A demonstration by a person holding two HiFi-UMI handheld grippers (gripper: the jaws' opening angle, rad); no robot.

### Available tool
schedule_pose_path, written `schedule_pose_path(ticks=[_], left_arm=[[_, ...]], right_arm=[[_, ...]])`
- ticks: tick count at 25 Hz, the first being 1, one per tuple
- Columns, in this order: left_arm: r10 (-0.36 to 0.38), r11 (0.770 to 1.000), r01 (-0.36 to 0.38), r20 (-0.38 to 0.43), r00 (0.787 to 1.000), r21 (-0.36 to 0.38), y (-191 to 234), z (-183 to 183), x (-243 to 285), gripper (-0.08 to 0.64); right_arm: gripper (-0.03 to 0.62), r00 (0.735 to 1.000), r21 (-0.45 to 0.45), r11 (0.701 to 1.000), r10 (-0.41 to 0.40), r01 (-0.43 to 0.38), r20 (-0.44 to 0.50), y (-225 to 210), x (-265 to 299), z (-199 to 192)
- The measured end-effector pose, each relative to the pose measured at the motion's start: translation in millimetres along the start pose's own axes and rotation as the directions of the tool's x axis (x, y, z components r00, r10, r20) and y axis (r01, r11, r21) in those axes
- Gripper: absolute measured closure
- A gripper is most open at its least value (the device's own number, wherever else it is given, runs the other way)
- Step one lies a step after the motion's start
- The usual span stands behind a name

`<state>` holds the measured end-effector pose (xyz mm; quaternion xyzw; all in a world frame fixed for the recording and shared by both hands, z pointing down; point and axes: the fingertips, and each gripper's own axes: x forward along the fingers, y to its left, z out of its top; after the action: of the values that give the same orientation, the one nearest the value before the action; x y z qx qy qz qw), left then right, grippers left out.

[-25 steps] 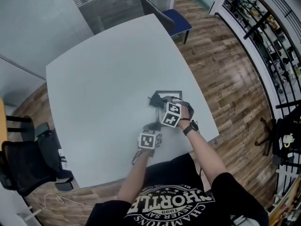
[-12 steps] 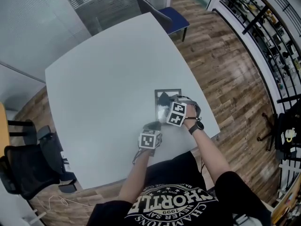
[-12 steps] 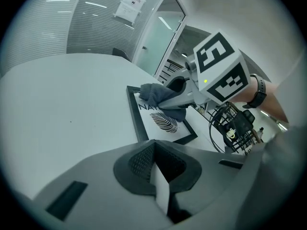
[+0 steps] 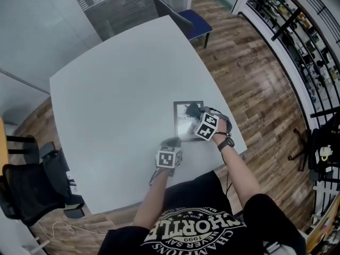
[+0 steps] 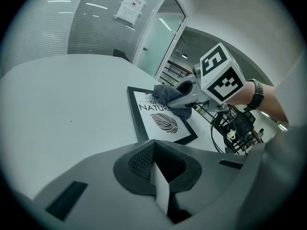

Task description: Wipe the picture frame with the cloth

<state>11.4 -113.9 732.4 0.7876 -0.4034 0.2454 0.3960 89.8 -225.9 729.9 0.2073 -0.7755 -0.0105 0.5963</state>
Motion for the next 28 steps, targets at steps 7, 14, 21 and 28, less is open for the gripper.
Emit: schedule_pose_path(ticks=[7, 14, 21, 28], left_arm=[[-0.012, 1.000, 0.012, 0.008, 1.000, -0.007, 2, -1, -3, 0.567], [-0.024, 1.000, 0.024, 0.009, 1.000, -0.006, 1, -1, -3, 0.568], [-0.025, 1.000, 0.025, 0.010, 1.000, -0.004, 1, 0, -2, 0.567], [-0.019, 1.000, 0.019, 0.010, 1.000, -0.009, 2, 0, -4, 0.566]], right_arm=[[0.515, 0.999, -0.042, 0.999, 0.020, -0.018, 0.027, 17, -10, 32], [0.515, 0.988, -0.128, 0.987, 0.112, -0.098, 0.108, 52, -3, 85], [0.515, 0.989, -0.146, 0.983, 0.126, -0.113, 0.083, 56, 10, 85], [0.515, 0.997, -0.134, 0.988, 0.074, -0.073, 0.005, 37, 2, 37]])
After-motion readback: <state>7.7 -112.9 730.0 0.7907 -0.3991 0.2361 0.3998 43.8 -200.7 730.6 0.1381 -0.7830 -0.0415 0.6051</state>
